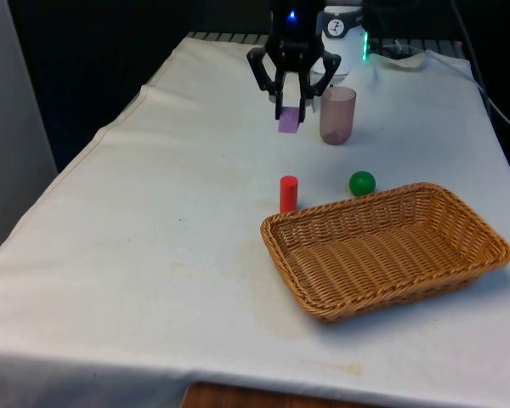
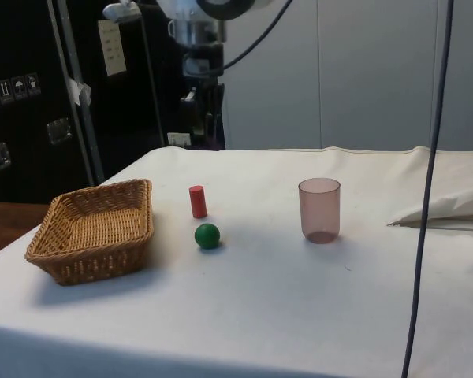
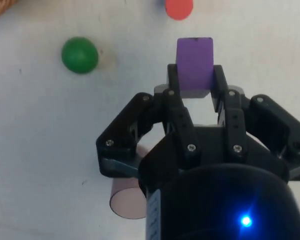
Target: Pick up the triangular block and place it into the basket.
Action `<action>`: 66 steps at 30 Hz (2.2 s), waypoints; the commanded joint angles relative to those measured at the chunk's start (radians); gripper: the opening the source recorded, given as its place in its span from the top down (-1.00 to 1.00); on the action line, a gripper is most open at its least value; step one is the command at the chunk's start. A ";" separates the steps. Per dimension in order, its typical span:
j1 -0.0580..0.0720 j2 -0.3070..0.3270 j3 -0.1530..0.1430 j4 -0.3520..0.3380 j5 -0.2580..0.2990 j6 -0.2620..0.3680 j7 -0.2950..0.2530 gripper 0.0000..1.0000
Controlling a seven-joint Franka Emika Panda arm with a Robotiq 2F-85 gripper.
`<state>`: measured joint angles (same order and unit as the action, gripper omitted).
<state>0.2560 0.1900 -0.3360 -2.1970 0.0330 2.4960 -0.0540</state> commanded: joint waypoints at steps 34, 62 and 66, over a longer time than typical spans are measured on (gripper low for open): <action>-0.001 0.323 0.065 0.428 0.021 -0.082 0.081 0.34; -0.001 0.608 0.123 0.732 0.081 -0.111 0.161 0.34; 0.000 0.626 0.133 0.732 0.090 -0.094 0.173 0.34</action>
<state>0.2580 0.8110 -0.2090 -1.4650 0.1140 2.3930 0.1170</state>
